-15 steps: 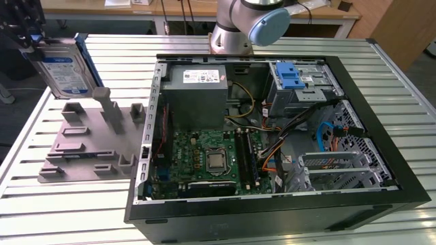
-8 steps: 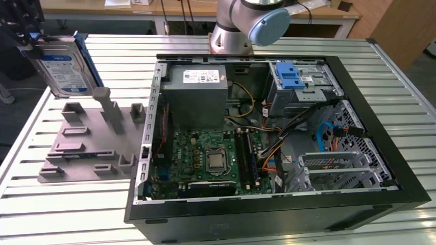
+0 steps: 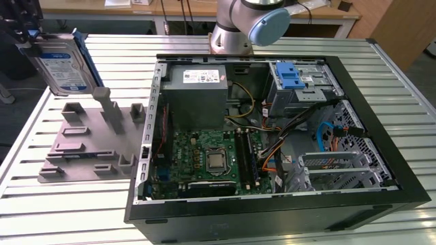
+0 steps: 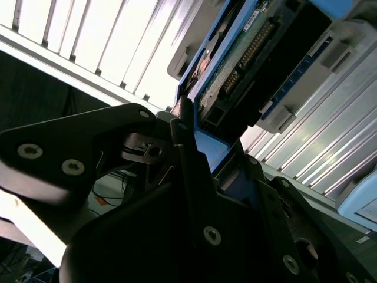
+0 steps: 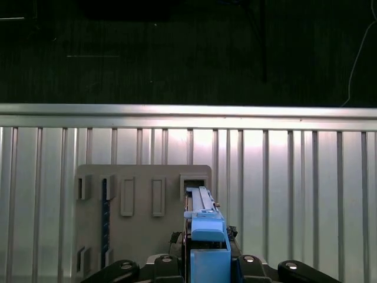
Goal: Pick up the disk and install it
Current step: 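Pick up the disk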
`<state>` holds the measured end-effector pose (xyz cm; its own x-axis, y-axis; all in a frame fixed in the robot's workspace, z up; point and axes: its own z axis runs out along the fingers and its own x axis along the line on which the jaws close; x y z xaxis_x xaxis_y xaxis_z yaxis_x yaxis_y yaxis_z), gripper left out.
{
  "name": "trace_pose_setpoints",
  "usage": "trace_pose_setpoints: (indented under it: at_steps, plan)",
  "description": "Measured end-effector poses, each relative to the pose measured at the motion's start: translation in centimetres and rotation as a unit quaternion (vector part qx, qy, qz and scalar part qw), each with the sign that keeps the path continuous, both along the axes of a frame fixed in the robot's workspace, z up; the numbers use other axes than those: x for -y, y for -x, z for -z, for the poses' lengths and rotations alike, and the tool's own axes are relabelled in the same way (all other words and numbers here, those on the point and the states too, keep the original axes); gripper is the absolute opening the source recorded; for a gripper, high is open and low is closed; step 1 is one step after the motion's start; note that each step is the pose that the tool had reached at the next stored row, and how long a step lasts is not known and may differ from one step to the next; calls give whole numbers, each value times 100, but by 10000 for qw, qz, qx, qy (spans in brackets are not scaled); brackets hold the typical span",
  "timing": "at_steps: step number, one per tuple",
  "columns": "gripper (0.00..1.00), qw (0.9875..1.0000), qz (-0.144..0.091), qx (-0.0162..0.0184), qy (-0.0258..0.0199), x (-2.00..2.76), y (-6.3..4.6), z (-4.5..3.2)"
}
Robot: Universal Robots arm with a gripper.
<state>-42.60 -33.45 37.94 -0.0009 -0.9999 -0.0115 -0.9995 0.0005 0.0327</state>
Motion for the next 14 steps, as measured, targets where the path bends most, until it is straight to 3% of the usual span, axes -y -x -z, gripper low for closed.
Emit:
trace_pose_setpoints:
  at_steps: [14]
  plan:
    - [36,10000,-1,1,-11,0,0,-114]
